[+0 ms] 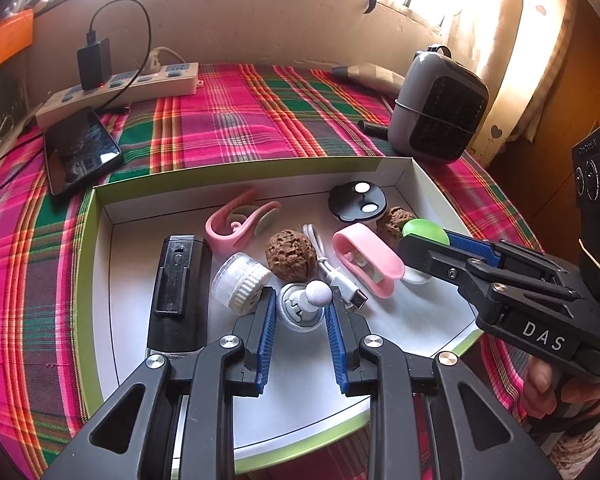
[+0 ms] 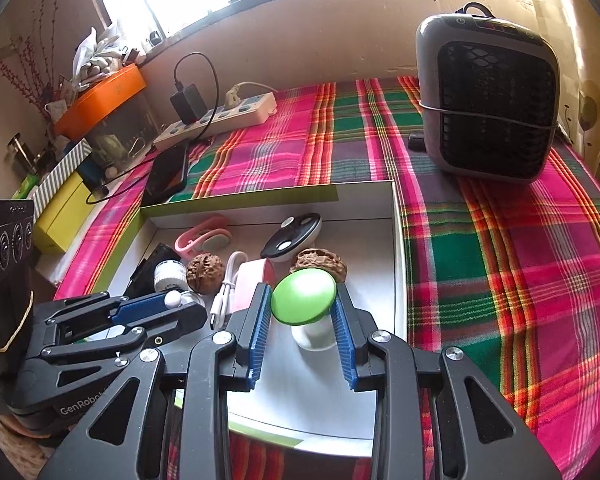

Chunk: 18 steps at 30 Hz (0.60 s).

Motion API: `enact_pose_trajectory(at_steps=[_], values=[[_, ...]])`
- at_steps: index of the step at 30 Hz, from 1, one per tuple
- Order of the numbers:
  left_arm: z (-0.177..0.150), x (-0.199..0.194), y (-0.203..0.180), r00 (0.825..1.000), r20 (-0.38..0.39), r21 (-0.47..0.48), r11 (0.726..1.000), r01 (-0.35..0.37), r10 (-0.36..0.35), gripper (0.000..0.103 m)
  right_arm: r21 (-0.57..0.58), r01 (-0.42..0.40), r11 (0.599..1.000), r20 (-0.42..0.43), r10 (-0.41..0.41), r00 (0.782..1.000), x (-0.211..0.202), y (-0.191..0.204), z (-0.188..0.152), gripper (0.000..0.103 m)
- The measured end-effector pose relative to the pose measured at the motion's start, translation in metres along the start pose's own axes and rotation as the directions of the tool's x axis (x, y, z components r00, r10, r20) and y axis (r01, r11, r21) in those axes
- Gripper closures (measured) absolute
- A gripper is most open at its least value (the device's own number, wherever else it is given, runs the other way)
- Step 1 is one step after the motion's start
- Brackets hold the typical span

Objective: Organize objects
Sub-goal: 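Lower the white knob and green mushroom into the box, then open the right gripper to release the green mushroom while the left gripper releases the white knob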

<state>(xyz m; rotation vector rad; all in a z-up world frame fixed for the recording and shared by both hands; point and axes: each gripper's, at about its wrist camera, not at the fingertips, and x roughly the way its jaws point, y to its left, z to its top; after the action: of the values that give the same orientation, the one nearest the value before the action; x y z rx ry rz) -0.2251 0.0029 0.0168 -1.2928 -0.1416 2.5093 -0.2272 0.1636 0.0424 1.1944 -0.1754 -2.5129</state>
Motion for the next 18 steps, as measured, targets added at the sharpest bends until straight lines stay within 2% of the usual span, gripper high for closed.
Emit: enact_pose_trajectory(at_steps=[18], values=[[0.0004, -0.0007, -0.0029, 0.999, 0.002, 0.016, 0.999, -0.035, 0.035, 0.080, -0.030, 0.020, 0.999, 0.010, -0.020, 1.000, -0.0002, 0.0043, -0.0031, 0.071]])
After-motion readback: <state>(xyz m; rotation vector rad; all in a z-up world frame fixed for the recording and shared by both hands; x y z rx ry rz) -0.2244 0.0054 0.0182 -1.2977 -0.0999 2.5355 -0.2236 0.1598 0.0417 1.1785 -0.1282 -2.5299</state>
